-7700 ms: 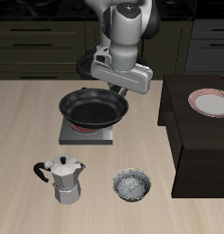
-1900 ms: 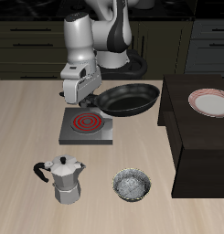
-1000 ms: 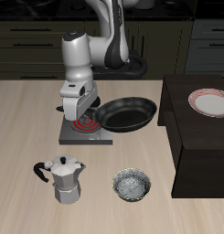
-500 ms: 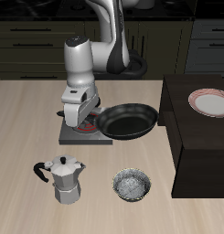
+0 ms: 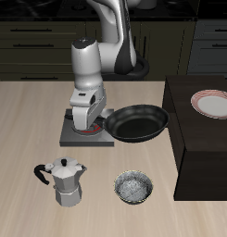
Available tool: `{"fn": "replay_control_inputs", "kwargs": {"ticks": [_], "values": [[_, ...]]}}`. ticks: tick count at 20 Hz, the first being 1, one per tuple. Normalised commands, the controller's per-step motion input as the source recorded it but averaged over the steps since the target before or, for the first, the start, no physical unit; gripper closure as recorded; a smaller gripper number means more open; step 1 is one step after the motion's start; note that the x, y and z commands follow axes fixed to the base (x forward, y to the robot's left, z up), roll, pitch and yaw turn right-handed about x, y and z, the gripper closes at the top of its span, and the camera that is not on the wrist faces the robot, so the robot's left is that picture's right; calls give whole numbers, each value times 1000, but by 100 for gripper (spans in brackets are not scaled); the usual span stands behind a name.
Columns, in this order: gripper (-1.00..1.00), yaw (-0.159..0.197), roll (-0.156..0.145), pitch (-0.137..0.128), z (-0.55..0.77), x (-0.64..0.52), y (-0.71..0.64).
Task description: Place the frypan on the top layer of the shelf
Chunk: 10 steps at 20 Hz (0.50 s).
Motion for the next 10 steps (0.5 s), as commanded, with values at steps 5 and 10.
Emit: {"fn": "replay_control_inputs", "kwargs": {"ticks": [5, 10], "values": [[100, 13, 30, 8, -45, 60, 219], [100, -2, 20, 11, -16, 23, 189]]}}
